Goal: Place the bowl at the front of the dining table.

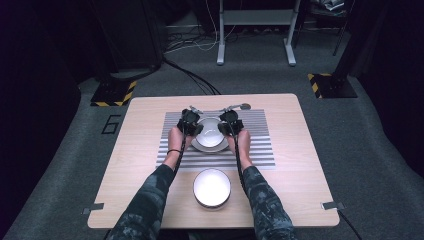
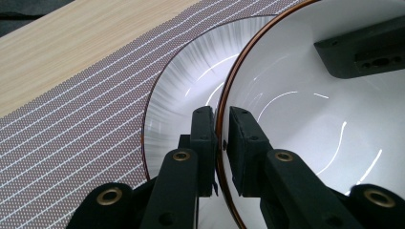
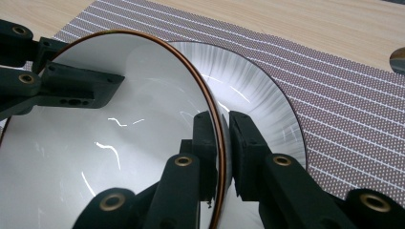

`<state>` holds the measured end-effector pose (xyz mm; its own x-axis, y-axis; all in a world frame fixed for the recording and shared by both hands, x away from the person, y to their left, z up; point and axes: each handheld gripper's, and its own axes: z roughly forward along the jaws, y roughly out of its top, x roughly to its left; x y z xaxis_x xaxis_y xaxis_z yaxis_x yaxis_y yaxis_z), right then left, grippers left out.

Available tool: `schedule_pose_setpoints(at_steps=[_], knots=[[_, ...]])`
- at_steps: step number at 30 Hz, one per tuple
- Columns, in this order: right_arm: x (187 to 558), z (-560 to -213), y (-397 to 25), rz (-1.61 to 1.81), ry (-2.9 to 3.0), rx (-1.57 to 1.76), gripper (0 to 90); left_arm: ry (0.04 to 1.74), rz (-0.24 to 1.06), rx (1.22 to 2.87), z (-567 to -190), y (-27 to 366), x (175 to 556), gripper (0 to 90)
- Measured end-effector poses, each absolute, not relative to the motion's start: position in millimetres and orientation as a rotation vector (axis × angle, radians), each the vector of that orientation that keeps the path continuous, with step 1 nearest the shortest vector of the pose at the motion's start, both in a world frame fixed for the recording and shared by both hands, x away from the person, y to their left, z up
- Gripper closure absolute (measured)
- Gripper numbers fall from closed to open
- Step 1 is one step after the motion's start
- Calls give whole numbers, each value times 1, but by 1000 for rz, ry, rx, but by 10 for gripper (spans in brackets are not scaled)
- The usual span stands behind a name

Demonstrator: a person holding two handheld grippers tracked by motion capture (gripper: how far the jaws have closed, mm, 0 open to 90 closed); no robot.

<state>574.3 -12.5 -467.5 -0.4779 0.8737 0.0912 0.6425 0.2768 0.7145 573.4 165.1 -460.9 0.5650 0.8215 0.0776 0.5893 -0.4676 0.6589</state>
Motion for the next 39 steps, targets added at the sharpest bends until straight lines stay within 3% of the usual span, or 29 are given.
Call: schedule_pose_setpoints(at_steps=[22, 39], knots=[[591, -479, -18, 1012, 2334, 1504, 821, 1197, 404, 2217, -468, 170, 582, 801], [593, -477, -19, 1003, 2355, 1512, 824, 1208, 403, 2242, -465, 168, 585, 802]])
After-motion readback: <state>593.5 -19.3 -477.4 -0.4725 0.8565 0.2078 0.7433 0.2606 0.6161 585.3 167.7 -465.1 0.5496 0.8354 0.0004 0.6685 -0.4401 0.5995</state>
